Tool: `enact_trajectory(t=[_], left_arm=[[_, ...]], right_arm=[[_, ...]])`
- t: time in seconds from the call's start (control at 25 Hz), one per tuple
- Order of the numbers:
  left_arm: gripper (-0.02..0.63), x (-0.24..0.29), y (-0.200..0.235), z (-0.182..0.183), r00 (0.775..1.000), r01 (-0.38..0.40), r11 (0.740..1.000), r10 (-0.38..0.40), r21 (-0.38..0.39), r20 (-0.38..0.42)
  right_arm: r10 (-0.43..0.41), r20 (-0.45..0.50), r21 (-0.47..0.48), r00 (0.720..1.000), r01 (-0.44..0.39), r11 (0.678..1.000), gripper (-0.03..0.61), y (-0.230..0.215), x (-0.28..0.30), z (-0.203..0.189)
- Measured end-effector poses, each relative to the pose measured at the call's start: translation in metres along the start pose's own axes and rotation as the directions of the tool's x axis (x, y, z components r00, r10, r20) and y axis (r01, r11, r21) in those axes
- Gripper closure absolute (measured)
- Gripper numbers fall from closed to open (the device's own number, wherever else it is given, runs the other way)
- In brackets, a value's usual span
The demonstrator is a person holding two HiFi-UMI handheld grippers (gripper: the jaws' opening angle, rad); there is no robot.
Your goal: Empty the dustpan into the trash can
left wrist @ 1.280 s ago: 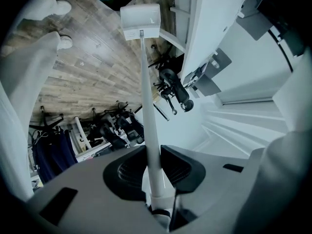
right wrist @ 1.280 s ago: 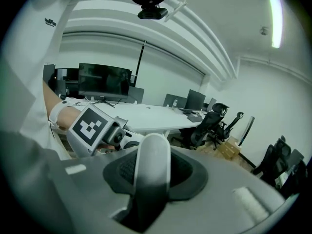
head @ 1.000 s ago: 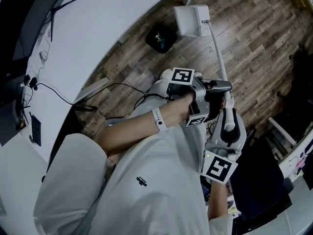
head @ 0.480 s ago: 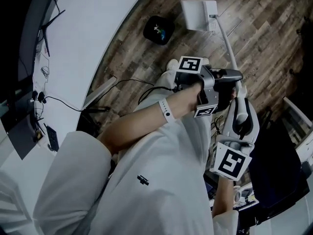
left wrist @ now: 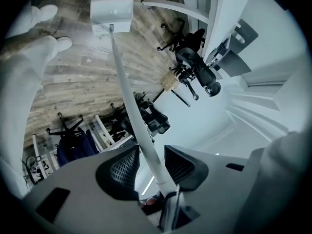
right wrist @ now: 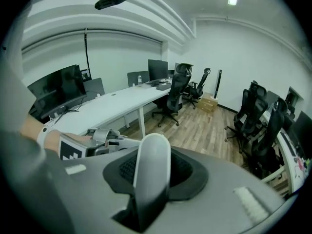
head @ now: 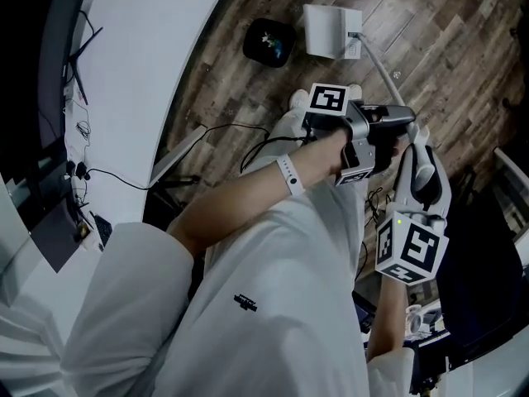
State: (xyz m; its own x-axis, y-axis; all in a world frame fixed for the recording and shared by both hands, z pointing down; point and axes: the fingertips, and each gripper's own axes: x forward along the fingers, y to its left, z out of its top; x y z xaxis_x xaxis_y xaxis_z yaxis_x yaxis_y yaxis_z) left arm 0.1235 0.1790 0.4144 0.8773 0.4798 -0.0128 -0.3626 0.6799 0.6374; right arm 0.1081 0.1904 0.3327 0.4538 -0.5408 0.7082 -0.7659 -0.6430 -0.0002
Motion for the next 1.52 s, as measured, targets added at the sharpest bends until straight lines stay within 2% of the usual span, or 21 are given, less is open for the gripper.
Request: enact_trajectory(t=[0.12,0.32,0.44,0.52,0.64,0.72,0.76,0.84,0.92,1.04,1.12,1.2,1.24,1.32,1.4,1.52], left_arm=[[0.465,-0.008,0.005,0.004,1.0,-0.013,1.0,0.012,0.028,0.018],[0.471,-0.046,0.024,0.027,0.992,-0.079,0.997,0.077,0.022,0.1],[0.52,-0.068,0.026,0.038,0.984,-0.132,0.988,0.122,0.074,0.13],[0.545,-0.082,0.03,0.044,0.969,-0.214,0.962,0.187,0.17,0.161],[0.583,-0.097,0.027,0.044,0.947,-0.311,0.892,0.261,0.328,0.19],[0.598,-0.105,0.025,0.046,0.929,-0.368,0.82,0.307,0.438,0.208],[0.601,-0.109,0.027,0.048,0.914,-0.406,0.77,0.341,0.493,0.222],[0.606,-0.12,0.033,0.051,0.872,-0.484,0.645,0.414,0.591,0.263],[0.606,-0.129,0.033,0.052,0.84,-0.523,0.527,0.45,0.669,0.302],[0.606,-0.133,0.024,0.049,0.815,-0.535,0.373,0.462,0.758,0.349],[0.606,-0.133,0.017,0.047,0.799,-0.533,0.259,0.467,0.806,0.378],[0.606,-0.134,0.009,0.045,0.789,-0.52,0.147,0.461,0.842,0.407],[0.607,-0.134,0.005,0.044,0.784,-0.515,0.099,0.456,0.852,0.421],[0.607,-0.137,0.0,0.043,0.773,-0.513,0.027,0.45,0.858,0.447],[0.607,-0.141,-0.005,0.041,0.763,-0.514,-0.024,0.444,0.857,0.47],[0.607,-0.148,-0.014,0.039,0.759,-0.518,-0.065,0.425,0.853,0.493]], right_arm=[[0.005,-0.027,0.048,1.0,-0.003,0.999,0.465,-0.008,0.009,-0.01],[0.002,-0.072,0.115,0.997,0.006,0.993,0.465,-0.017,0.025,-0.024],[0.001,-0.092,0.102,0.996,0.008,0.995,0.463,-0.016,0.04,-0.03],[-0.001,-0.105,0.094,0.994,0.011,0.996,0.463,-0.017,0.05,-0.037],[-0.01,-0.129,0.112,0.992,0.025,0.993,0.463,-0.018,0.062,-0.049],[-0.015,-0.145,0.127,0.989,0.034,0.991,0.463,-0.018,0.073,-0.055],[-0.018,-0.153,0.133,0.988,0.038,0.99,0.463,-0.018,0.079,-0.058],[-0.022,-0.171,0.148,0.985,0.048,0.988,0.463,-0.016,0.089,-0.064],[-0.024,-0.187,0.172,0.982,0.057,0.983,0.463,-0.014,0.099,-0.068],[-0.03,-0.208,0.207,0.978,0.074,0.976,0.463,-0.015,0.112,-0.074],[-0.036,-0.222,0.223,0.974,0.087,0.971,0.463,-0.016,0.121,-0.078],[-0.039,-0.234,0.223,0.971,0.093,0.97,0.463,-0.015,0.132,-0.08],[-0.04,-0.239,0.218,0.97,0.093,0.971,0.463,-0.014,0.138,-0.082],[-0.042,-0.253,0.208,0.967,0.097,0.973,0.463,-0.012,0.151,-0.086],[-0.049,-0.269,0.2,0.962,0.105,0.974,0.463,-0.01,0.161,-0.089],[-0.06,-0.289,0.181,0.955,0.116,0.977,0.463,-0.007,0.177,-0.09]])
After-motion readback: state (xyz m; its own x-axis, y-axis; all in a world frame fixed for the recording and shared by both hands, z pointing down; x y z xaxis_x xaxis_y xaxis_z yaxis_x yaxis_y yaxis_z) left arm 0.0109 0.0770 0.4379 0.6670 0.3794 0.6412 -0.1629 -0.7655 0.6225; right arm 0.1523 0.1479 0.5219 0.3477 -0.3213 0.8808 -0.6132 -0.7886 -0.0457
